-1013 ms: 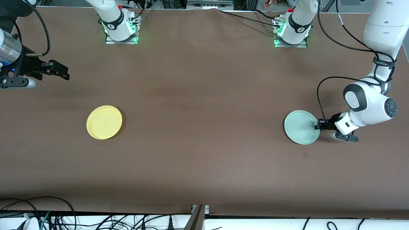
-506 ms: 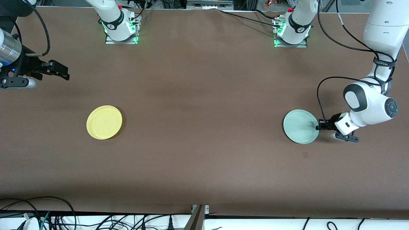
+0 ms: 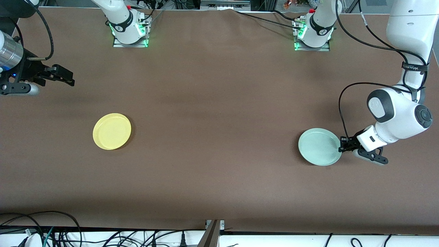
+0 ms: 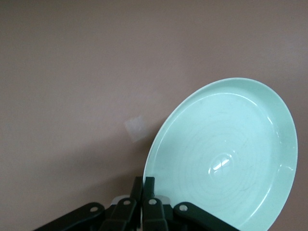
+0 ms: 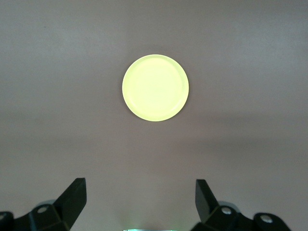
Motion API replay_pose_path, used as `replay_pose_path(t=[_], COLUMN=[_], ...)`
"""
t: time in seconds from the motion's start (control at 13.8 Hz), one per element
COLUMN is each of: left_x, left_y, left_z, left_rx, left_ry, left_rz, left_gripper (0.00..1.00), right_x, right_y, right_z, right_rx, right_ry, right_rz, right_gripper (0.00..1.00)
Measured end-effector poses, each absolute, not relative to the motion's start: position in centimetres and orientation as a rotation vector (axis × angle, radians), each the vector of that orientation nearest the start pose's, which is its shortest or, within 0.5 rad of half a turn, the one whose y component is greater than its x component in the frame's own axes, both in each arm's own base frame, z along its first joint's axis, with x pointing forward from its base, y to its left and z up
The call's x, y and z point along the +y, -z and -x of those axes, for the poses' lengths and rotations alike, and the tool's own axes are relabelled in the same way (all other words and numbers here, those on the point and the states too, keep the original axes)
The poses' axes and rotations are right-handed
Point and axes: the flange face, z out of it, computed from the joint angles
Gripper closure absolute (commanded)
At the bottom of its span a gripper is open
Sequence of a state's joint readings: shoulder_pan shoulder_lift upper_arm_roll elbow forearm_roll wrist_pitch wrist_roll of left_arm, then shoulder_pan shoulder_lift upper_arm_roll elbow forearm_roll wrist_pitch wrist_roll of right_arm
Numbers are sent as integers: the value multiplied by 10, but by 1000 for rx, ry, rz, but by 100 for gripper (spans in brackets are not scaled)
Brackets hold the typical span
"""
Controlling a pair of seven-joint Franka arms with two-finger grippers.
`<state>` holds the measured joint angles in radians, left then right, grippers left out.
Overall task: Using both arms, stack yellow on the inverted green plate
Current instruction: 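Lift the green plate with the left gripper and tilt it over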
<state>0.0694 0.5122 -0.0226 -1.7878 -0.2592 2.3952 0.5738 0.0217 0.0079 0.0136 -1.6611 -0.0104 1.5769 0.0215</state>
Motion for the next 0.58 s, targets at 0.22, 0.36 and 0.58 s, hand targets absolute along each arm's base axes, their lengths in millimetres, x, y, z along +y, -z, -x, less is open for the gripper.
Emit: replay_pose_path(t=[0.22,0.36,0.58], left_x=[-22,-63,-137], left_y=[-318,-341,-364], left_z=[-687,-696,-696], left_rx=[775,874,1003], left_ry=[320,357,393], left_rz=[3075,2960,2750], left_gripper=[100,100,100], right_x=[18,18,18], right_y=[-578,-578,-578], right_z=[-553,-553,-553], right_rx=[-23,-22,-21], right_ry=[-145,-145,-145], right_rz=[3151,3151,3151], right_gripper=[0,0,0])
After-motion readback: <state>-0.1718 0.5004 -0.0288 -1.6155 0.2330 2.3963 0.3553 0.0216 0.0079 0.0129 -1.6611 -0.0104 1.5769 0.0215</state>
